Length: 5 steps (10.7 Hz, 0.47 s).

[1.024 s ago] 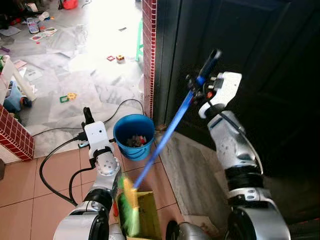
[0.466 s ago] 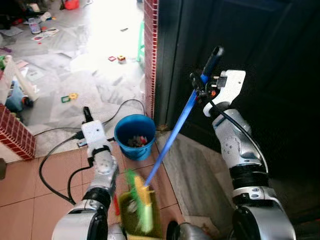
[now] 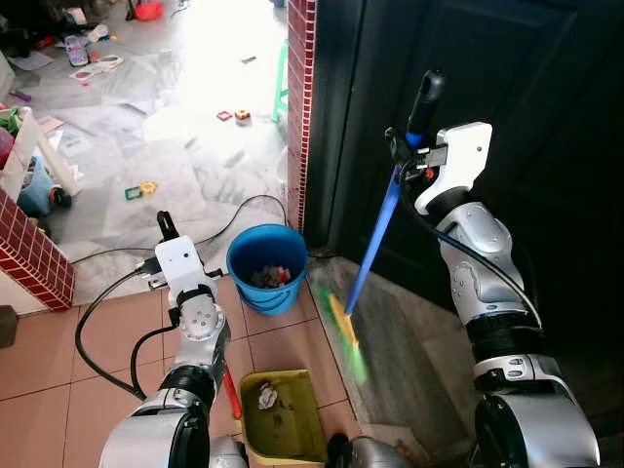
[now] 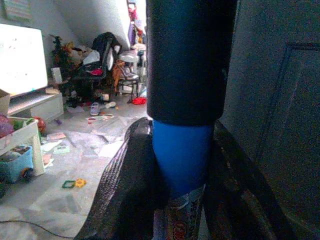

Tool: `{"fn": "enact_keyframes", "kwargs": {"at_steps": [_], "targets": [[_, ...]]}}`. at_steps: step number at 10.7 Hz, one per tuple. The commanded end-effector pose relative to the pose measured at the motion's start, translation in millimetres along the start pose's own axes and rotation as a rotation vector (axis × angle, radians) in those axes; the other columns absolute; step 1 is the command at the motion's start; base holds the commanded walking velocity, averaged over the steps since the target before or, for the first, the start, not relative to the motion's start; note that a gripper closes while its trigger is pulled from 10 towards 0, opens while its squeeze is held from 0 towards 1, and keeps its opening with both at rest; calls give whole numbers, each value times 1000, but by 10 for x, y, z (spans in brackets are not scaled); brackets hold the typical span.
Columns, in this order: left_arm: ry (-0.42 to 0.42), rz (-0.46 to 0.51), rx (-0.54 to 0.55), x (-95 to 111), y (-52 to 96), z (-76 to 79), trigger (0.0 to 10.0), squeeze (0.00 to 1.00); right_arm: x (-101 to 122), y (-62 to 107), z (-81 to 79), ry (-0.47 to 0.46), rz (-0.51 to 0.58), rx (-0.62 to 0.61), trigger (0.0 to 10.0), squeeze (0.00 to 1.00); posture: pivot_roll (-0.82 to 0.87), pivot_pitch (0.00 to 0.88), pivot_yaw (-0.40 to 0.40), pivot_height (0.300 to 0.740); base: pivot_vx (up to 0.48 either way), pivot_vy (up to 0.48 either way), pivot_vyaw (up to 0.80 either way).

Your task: Sweep floor

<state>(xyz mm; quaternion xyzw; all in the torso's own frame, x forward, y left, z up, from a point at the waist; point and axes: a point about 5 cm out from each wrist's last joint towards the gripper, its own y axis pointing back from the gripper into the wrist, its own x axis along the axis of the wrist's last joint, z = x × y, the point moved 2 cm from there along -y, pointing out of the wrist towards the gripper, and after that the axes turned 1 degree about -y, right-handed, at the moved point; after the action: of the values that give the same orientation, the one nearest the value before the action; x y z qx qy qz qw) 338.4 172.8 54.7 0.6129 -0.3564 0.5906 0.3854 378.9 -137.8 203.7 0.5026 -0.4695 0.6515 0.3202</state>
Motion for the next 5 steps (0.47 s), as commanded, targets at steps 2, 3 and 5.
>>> {"fn": "enact_keyframes", "kwargs": {"at_steps": [2,3,5], "targets": [[31,91,19,228,-105,-28,10000,0,-124,137,32,126,-43,-8,10000,0,-206,0,3,740,0,0,0],[44,130,30,321,-146,-76,10000,0,-287,259,63,153,-98,-40,10000,0,-195,0,3,740,0,0,0],[50,240,31,553,-215,-196,10000,0,-520,489,10,82,-142,-83,10000,0,-164,0,0,740,0,0,0]]}}
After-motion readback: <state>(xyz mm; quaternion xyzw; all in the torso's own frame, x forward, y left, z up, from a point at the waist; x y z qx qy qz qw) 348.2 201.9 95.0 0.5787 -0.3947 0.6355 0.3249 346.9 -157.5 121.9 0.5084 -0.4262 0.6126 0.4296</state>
